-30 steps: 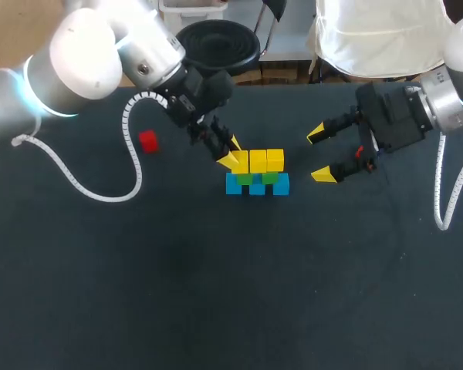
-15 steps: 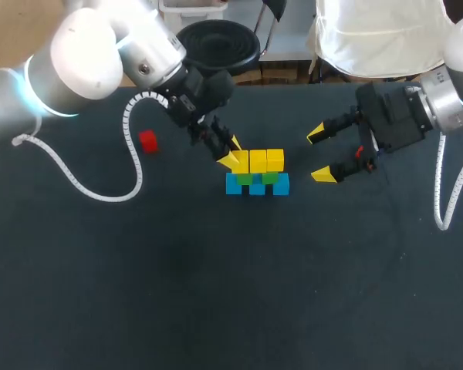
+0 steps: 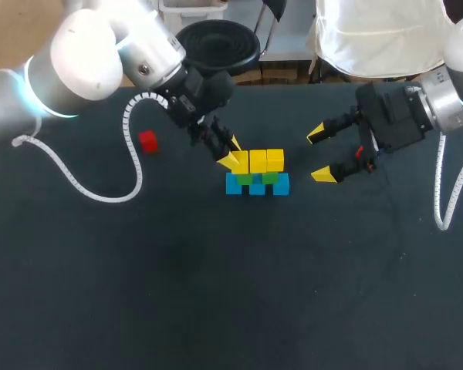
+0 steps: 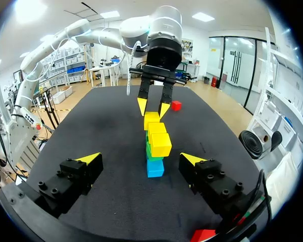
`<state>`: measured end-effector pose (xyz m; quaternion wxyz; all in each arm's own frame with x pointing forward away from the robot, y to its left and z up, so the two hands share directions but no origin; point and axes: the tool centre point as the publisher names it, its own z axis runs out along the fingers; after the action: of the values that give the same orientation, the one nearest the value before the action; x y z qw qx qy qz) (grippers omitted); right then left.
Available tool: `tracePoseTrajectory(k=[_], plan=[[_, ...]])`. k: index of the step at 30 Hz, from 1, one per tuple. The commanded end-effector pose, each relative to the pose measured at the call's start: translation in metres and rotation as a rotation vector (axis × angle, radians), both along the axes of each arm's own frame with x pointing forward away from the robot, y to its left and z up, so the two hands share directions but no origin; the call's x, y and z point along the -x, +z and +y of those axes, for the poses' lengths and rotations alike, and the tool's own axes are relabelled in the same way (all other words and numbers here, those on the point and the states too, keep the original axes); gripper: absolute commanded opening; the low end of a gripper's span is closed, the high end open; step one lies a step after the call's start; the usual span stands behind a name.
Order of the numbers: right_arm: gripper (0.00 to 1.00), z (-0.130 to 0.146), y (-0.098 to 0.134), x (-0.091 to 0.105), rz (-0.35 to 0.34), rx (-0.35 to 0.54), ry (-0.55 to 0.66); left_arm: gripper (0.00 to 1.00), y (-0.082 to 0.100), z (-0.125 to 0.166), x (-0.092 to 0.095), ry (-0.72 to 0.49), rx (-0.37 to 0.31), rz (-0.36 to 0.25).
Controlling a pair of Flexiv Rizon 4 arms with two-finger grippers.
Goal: Place the blue cubes, place green cubes on the blue cubes, place the yellow cubes on the green cubes, then place the red cubes on the yellow cubes, and place purple cube on the red cubes.
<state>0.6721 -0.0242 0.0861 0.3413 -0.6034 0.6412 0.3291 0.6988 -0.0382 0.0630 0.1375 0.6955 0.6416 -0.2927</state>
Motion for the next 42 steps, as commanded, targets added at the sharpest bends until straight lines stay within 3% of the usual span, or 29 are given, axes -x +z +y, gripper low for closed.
tracePoseTrajectory(k=[1, 42], plan=[[1.00, -0.0005, -0.0001, 0.0001, -0.001, -0.002, 0.001, 0.00, -0.0005, 0.0001, 0.0016, 0.003, 0.001, -0.002], [1.00, -0.0005, -0.0001, 0.0001, -0.001, -0.002, 0.001, 0.00, 0.0000, 0.0003, 0.0025, 0.022, -0.003, -0.002]])
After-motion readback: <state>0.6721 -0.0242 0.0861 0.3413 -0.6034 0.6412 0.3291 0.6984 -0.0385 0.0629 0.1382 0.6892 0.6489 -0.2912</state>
